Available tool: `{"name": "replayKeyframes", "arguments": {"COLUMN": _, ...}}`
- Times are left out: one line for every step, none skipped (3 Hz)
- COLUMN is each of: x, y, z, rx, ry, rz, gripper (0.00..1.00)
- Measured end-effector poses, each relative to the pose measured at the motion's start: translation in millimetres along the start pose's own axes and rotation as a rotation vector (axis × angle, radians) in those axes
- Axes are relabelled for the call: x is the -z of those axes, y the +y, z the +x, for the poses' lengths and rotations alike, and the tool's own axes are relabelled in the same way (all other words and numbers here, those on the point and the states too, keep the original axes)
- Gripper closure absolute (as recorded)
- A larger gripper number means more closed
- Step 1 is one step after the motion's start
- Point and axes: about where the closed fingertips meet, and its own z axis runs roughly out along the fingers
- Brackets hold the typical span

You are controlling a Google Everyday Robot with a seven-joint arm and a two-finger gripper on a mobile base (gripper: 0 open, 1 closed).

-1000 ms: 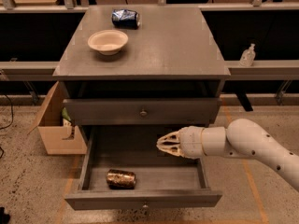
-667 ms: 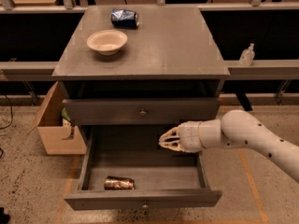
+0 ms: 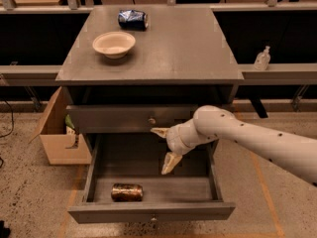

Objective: Pick orange can from middle drawer and place on counter

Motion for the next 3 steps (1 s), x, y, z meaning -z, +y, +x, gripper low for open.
{"name": "replayKeyframes", "arguments": {"x": -52, "y": -4, "z": -15, "rx": -0.034, "ry": 0.028, "rz": -0.079, "gripper": 0.00}}
{"name": "replayKeyframes", "arguments": {"x": -88, "y": 4, "z": -25, "rx": -0.088, "ry": 0.053, "rz": -0.133, "gripper": 0.00}}
{"name": "replayKeyframes", "arguments": {"x": -113, "y": 17, "z": -30, "rx": -0.137, "ry": 0.083, "rz": -0.169, "gripper": 0.00}}
